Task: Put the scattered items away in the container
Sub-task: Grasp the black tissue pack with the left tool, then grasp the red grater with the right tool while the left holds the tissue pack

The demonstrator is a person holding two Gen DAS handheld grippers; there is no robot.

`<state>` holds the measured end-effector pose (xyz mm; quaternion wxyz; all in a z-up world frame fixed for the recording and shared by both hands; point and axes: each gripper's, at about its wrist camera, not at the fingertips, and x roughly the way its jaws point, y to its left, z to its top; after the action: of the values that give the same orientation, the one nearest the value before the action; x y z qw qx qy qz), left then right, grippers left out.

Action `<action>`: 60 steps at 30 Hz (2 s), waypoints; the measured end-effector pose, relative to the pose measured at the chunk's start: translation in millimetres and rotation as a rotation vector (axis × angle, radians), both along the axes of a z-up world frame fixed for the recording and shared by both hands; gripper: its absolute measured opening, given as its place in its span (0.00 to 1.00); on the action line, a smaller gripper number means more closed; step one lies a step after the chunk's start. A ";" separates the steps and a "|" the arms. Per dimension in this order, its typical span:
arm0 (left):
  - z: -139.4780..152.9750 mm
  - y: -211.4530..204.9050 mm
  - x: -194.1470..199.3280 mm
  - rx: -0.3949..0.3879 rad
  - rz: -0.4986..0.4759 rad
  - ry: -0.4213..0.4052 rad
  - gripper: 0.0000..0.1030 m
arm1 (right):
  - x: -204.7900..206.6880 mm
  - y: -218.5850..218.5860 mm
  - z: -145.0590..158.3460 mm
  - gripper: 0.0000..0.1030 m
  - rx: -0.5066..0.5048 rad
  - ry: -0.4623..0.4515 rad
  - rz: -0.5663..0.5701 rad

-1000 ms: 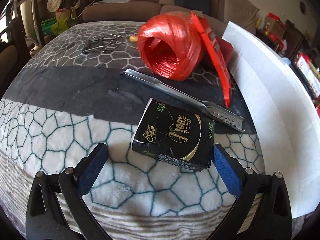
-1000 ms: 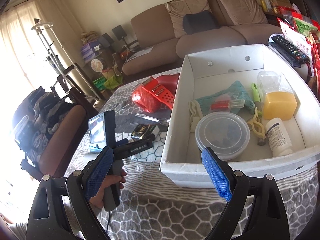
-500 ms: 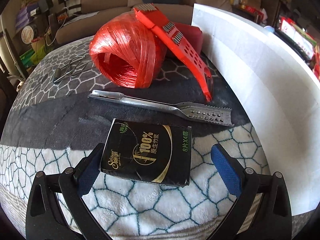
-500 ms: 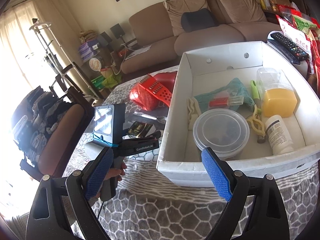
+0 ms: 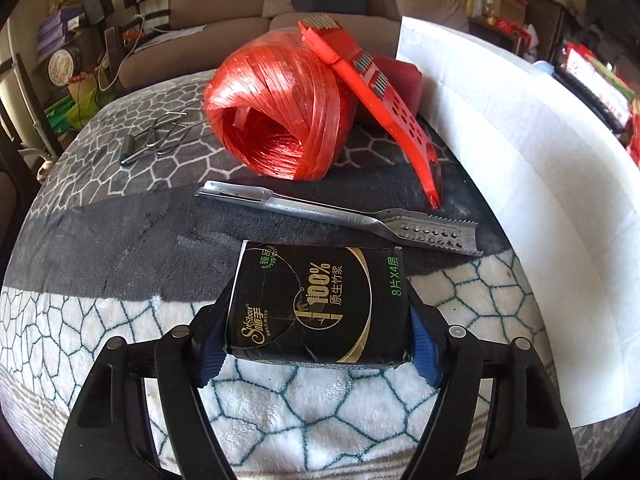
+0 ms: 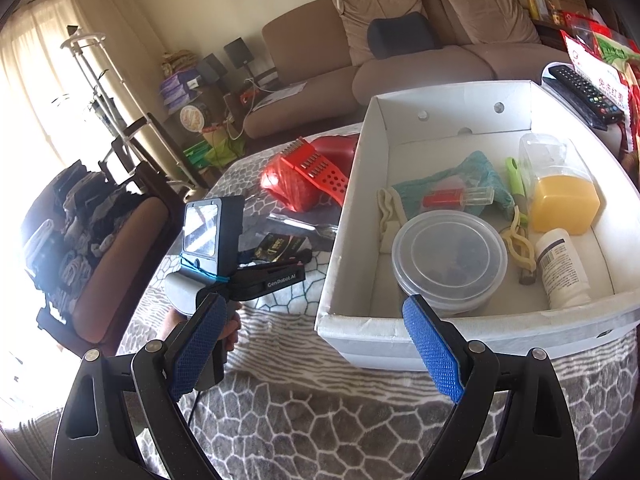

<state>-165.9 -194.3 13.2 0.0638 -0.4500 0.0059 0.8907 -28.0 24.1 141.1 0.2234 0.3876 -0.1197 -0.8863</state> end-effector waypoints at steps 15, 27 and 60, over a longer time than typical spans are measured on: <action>71.7 -40.8 83.0 0.101 0.064 0.028 0.69 | 4.6 -24.7 4.7 0.90 0.023 0.054 0.062; 66.8 -73.5 102.8 0.221 0.108 0.025 0.70 | -82.6 -86.9 38.0 0.89 0.288 0.131 0.180; 91.3 -84.1 81.1 0.358 0.034 -0.009 0.70 | -274.1 -174.7 -58.4 0.64 0.647 -0.130 0.684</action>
<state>-84.8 -278.5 104.5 0.1278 -0.4353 -0.1608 0.8765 -302.0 -150.6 82.8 0.3621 0.5091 0.2832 -0.7276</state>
